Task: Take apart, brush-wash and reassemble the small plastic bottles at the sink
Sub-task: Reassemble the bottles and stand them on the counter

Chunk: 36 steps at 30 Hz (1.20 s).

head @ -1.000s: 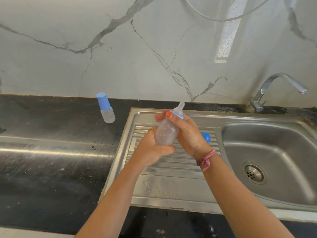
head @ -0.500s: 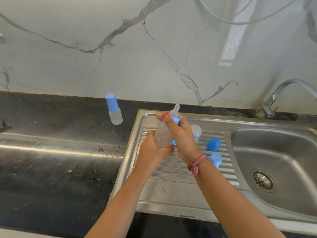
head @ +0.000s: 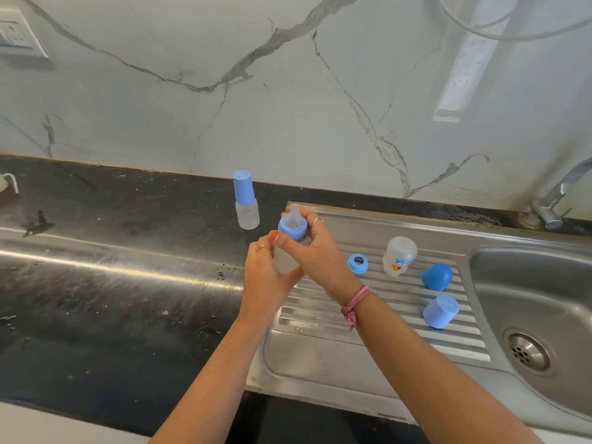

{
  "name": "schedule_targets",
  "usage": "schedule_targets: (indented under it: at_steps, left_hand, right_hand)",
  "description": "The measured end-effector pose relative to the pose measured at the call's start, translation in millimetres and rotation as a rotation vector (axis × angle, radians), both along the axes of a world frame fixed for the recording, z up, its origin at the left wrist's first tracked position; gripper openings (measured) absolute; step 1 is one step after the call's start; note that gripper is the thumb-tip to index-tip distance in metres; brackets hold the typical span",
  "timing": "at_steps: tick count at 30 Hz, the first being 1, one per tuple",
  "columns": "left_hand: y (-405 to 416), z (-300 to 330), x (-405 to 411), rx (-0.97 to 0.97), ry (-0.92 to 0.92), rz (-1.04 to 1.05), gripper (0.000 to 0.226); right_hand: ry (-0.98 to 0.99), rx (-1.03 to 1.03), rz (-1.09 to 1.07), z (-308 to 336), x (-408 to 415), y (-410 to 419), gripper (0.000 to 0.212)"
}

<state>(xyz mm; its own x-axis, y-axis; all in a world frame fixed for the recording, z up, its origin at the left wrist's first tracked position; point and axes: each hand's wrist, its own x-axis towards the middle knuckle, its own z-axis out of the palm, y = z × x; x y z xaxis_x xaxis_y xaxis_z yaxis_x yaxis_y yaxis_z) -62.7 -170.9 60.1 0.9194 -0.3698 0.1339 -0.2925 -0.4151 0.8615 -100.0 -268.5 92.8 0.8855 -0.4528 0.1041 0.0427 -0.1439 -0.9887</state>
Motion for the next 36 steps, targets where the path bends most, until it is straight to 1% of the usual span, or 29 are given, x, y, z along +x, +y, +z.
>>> schedule_targets:
  at_steps: [4, 6, 8, 15, 25, 29, 34, 36]
  left_hand:
    - [16, -10, 24, -0.04, 0.047, 0.056, 0.055]
    - [23, -15, 38, -0.048, 0.077, 0.086, 0.054]
    - [29, -21, 52, -0.043, 0.087, 0.114, 0.054]
    - [37, -48, 91, -0.038, 0.134, 0.183, 0.059]
    - [30, -62, 113, -0.022, 0.146, 0.189, 0.063]
    - [27, -59, 110, -0.01, 0.113, 0.154, 0.063]
    - [23, -58, 99, 0.017, 0.036, 0.081, 0.062]
    - [21, -59, 95, 0.057, -0.008, 0.035, 0.062]
  right_hand:
    - [0.066, -0.057, 0.076, -8, 18, 7, 0.069]
    - [0.107, -0.076, 0.085, -13, 25, 9, 0.072]
    - [0.143, -0.089, 0.07, -18, 29, 10, 0.069]
    - [0.227, -0.091, -0.014, -34, 41, 11, 0.045]
    - [0.277, -0.071, -0.056, -44, 51, 9, 0.038]
    - [0.262, -0.07, -0.065, -44, 52, 10, 0.041]
    - [0.171, -0.054, -0.005, -40, 59, 14, 0.061]
    - [0.103, -0.042, -0.036, -39, 62, 16, 0.059]
